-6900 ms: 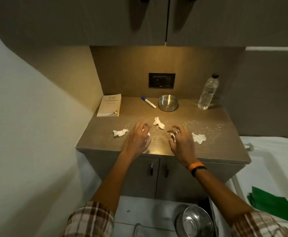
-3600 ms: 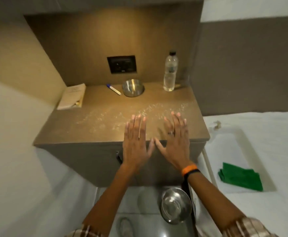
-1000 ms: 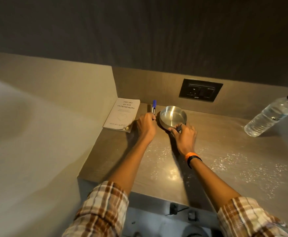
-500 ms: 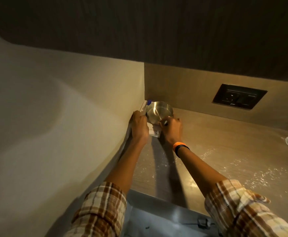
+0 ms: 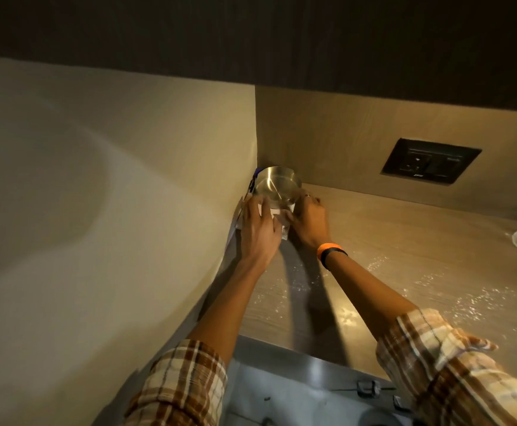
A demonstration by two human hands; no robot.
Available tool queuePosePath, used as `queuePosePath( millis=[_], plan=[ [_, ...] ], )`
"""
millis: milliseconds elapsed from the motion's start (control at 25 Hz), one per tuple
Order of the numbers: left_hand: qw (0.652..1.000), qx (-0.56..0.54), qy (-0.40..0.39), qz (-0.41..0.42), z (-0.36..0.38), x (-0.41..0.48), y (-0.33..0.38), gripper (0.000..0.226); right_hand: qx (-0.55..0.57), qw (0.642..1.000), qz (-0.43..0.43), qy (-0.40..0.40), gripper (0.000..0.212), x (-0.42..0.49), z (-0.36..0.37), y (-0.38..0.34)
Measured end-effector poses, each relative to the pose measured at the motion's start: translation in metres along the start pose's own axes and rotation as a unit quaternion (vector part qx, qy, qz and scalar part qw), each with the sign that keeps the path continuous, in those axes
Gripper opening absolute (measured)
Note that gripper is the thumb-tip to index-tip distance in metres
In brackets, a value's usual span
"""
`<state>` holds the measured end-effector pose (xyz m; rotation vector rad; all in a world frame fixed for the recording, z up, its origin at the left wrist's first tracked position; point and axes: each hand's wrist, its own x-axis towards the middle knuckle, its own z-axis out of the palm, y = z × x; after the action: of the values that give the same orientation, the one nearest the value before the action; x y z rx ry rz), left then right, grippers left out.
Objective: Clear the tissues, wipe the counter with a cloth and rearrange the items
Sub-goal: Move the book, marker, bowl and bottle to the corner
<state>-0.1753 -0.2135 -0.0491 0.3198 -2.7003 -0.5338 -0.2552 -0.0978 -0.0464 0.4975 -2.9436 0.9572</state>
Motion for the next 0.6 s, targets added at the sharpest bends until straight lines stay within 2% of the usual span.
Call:
queuePosePath(
  millis=[120,240,440,520,600],
  plan=[
    [0.995,0.024,0.002,0.094,0.008,-0.008,0.022,0.063,-0.112,0.993,-0.006,0.047,0.08,-0.031,-0.023,0.043],
    [0.99,0.026,-0.074,0.117,0.029,-0.015,0.069,0.077,-0.184,0.98,0.008,0.068,0.098,-0.066,-0.064,0.097],
    [0.971,0.022,-0.166,0.169,0.075,-0.036,0.166,0.085,-0.229,0.961,0.118,0.099,0.102,-0.122,-0.129,0.189],
    [0.962,0.016,-0.185,0.199,0.091,-0.047,0.209,0.086,-0.235,0.945,0.172,0.146,0.101,-0.146,-0.156,0.226],
    [0.956,0.001,-0.197,0.217,0.104,-0.055,0.248,0.087,-0.185,0.935,0.227,0.198,0.1,-0.16,-0.185,0.258]
  ],
)
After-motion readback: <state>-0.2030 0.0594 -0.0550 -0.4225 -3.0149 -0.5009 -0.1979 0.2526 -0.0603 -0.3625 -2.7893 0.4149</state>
